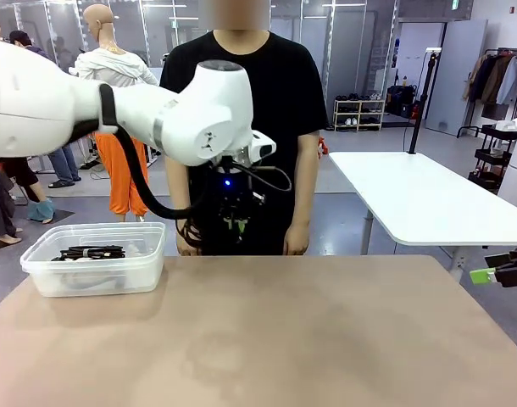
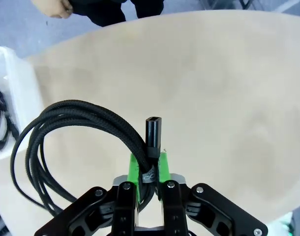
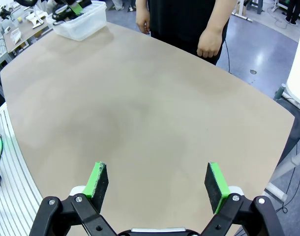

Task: Organize and store the cables.
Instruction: Place the USB Extension Cable into the Organizing box.

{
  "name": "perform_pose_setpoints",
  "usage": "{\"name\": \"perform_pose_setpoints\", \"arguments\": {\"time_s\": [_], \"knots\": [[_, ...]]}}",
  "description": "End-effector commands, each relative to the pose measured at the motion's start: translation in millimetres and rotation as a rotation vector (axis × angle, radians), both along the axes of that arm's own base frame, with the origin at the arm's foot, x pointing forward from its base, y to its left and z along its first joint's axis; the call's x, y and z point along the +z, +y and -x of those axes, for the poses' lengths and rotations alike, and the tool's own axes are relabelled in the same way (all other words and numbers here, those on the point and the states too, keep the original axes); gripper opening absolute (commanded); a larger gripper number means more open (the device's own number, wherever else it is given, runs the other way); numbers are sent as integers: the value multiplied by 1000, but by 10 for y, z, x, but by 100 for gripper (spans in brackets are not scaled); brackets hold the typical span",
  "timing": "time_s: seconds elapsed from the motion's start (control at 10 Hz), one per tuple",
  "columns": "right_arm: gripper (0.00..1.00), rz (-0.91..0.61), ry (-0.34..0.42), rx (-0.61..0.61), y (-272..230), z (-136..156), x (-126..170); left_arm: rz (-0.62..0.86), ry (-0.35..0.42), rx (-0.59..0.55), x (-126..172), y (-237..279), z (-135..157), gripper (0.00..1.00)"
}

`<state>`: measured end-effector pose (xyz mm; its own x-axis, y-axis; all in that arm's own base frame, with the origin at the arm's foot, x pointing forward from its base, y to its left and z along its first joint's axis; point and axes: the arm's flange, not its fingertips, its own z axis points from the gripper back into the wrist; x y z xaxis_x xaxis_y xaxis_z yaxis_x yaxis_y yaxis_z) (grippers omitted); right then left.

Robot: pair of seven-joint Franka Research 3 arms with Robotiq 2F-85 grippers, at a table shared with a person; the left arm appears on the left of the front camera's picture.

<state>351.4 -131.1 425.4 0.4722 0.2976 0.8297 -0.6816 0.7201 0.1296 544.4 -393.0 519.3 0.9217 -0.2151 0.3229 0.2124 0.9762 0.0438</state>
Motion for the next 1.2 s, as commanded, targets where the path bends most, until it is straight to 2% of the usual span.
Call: {"name": "perform_pose_setpoints", "arguments": {"time_s": [0.0,0.1,0.2,0.5,0.6,0.7,0.8,0.9,1.0,1.1], "knots": [[100,-1,4,10,-16,6,1,-43,1,-50,-119,248,111,0],[100,-1,4,10,-16,6,1,-12,17,-56,-137,241,137,0],[100,-1,4,10,-16,6,1,-21,-7,-25,55,110,43,0],[100,-1,4,10,-16,6,1,-21,-7,-25,55,110,43,0],[100,-1,4,10,-16,6,1,-18,5,-40,22,126,68,17],[100,-1,4,10,-16,6,1,15,-39,-130,49,136,-51,17],[100,-1,4,10,-16,6,1,-45,5,-123,82,409,-278,17],[100,-1,4,10,-16,6,1,-103,-31,-137,76,833,-471,17],[100,-1,4,10,-16,6,1,-90,-1,-135,35,1330,-630,17],[100,-1,4,10,-16,6,1,-102,-19,-86,-61,1906,-837,17]]}}
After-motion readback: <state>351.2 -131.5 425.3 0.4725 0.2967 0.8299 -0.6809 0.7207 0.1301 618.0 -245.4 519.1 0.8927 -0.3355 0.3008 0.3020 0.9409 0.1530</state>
